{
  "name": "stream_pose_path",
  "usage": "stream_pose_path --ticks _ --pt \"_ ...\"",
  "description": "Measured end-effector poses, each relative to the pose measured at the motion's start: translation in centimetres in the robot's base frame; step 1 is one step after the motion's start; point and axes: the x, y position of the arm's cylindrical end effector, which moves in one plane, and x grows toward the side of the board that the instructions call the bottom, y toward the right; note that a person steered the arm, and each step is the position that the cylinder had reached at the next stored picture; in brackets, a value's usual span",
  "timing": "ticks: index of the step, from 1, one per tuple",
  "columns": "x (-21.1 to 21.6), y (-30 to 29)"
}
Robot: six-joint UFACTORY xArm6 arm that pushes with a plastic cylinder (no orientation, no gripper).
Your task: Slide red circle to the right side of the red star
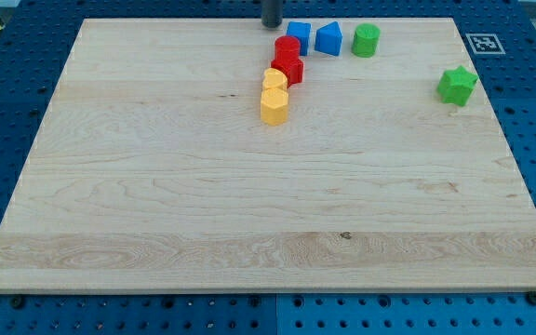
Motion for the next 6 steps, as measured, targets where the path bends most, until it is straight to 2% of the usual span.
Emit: stream_pose_path --ticks 2,5,6 --pt "6.2 1.0" --pt "9.2 12.0" --pt "9.4 11.1"
